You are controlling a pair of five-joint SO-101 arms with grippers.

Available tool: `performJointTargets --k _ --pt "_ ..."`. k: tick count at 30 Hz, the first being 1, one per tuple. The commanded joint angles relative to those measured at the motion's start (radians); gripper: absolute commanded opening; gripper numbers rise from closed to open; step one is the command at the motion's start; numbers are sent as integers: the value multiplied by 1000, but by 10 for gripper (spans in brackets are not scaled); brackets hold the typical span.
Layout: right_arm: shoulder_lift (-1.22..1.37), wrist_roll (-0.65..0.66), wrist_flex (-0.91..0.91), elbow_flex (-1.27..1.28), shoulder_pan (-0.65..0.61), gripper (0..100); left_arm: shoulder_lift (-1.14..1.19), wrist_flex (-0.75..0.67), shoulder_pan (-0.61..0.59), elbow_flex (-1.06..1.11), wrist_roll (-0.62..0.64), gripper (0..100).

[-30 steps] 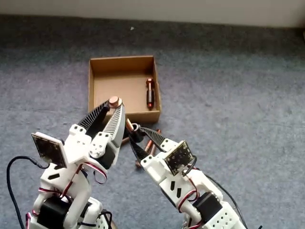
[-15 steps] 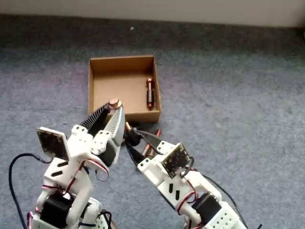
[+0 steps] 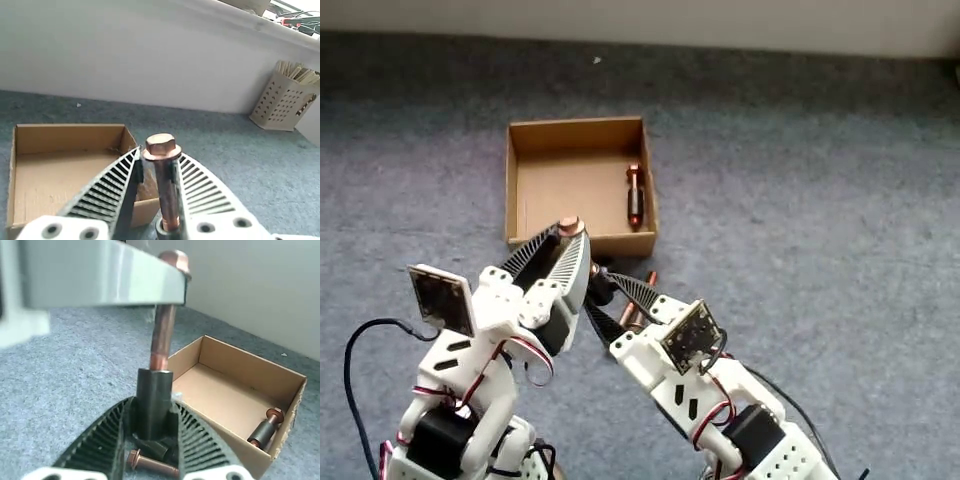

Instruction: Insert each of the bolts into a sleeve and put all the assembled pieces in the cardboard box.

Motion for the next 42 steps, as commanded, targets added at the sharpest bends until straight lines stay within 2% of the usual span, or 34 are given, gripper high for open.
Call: performJointTargets --k 1,5,10,17,23,31,34,39,42 --pt "-21 5 -31 30 -12 5 -2 58 25 -10 -18 139" --pt "-21 3 -31 30 15 5 -2 129 24 -12 -44 241" --pt "-21 3 -31 31 90 5 -2 186 24 -50 -40 245" --pt "-21 0 -33 110 107 5 -2 195 24 -127 -38 245" --pt "-21 -187 -31 113 199 5 -4 196 13 -131 -38 245" --pt "-21 -255 -30 113 306 5 -5 198 -136 -133 -38 245" --pt "-21 -258 -30 113 318 5 -5 199 -220 -130 -37 197" --pt "-21 -258 -28 113 321 5 -5 201 -315 -120 -37 0" --pt "-21 -258 7 113 321 5 -5 233 -361 -79 -37 26"
